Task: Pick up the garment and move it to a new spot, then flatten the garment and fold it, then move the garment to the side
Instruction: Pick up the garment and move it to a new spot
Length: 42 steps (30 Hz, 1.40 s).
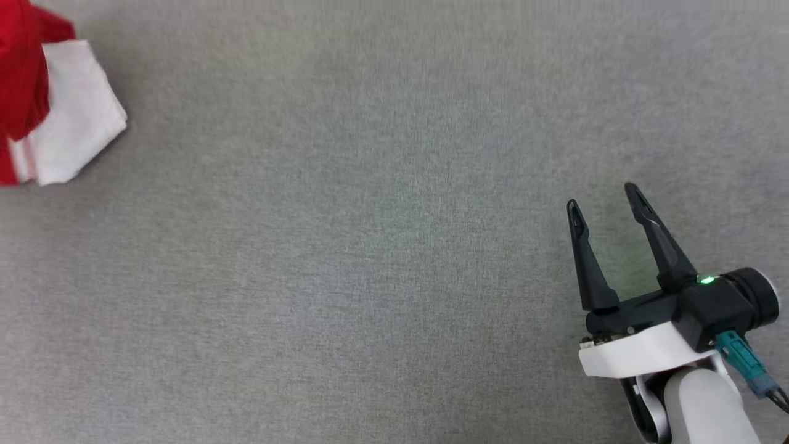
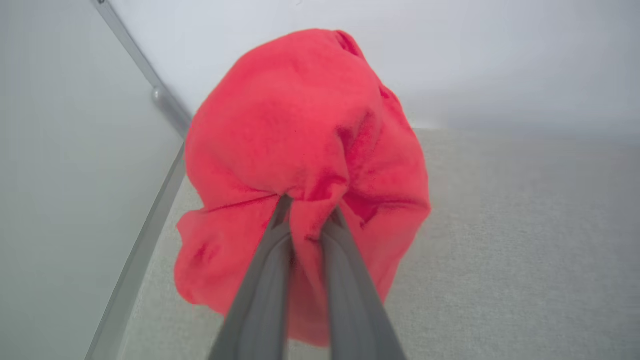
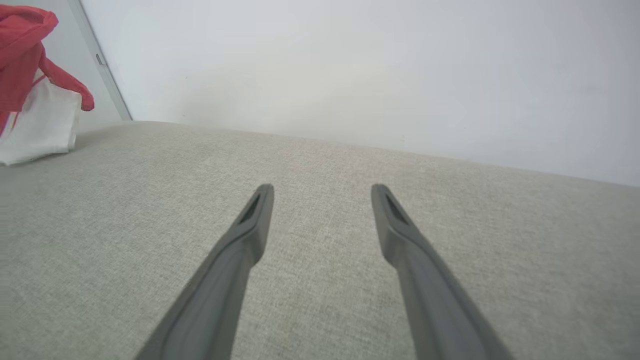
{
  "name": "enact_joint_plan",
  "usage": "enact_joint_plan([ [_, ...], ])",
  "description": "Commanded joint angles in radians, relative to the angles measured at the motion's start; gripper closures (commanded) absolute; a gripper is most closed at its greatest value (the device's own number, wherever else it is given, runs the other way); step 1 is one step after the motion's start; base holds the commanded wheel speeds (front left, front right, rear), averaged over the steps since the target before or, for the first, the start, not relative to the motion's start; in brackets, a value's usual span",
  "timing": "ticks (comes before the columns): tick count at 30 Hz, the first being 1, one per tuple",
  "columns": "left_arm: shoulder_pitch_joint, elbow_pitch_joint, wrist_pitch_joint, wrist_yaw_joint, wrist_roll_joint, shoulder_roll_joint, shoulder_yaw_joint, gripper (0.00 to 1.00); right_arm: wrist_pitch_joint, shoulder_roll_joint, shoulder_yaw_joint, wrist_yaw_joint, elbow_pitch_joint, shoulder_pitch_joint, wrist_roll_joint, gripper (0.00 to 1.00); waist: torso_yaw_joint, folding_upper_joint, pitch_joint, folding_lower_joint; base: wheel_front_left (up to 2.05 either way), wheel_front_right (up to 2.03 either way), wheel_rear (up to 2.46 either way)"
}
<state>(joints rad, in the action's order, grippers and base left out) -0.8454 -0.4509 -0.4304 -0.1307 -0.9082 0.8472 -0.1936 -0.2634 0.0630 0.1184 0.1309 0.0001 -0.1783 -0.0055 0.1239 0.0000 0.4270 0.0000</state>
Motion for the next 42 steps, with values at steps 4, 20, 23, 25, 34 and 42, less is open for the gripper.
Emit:
enact_joint_plan([
  [4,0.012,0.11,0.091,0.001,-0.008,0.032,-0.051,1.0,-0.002,-0.01,0.001,0.0,0.021,0.026,0.02,0.0,-0.011,0.0,-0.134,0.0,0.0,0.0,0.0],
  [20,-0.018,0.45,0.349,0.001,0.041,-0.015,-0.328,1.0,-0.002,-0.014,-0.006,0.0,0.031,0.063,0.078,0.0,-0.157,0.0,-0.272,0.0,0.0,0.0,0.0],
  [23,-0.022,0.482,0.393,0.001,0.064,-0.041,-0.416,1.0,-0.002,-0.014,-0.013,0.0,0.026,0.063,0.081,0.0,-0.199,0.0,-0.272,0.0,0.0,0.0,0.0],
  [25,-0.022,0.494,0.42,0.001,0.095,-0.062,-0.485,1.0,-0.002,-0.014,-0.021,0.0,0.024,0.06,0.082,0.0,-0.226,0.0,-0.268,0.0,0.0,0.0,0.0],
  [34,0.062,0.427,0.516,0.001,0.148,-0.27,-0.768,1.0,-0.002,-0.014,-0.046,0.0,0.007,0.068,0.089,0.0,-0.292,0.0,-0.245,0.0,0.0,0.0,0.0],
  [42,0.169,0.226,0.566,0.001,0.154,-0.452,-1.014,0.0,-0.002,-0.014,-0.059,0.0,0.005,0.065,0.084,0.0,-0.29,0.0,-0.244,0.0,0.0,0.0,0.0],
])
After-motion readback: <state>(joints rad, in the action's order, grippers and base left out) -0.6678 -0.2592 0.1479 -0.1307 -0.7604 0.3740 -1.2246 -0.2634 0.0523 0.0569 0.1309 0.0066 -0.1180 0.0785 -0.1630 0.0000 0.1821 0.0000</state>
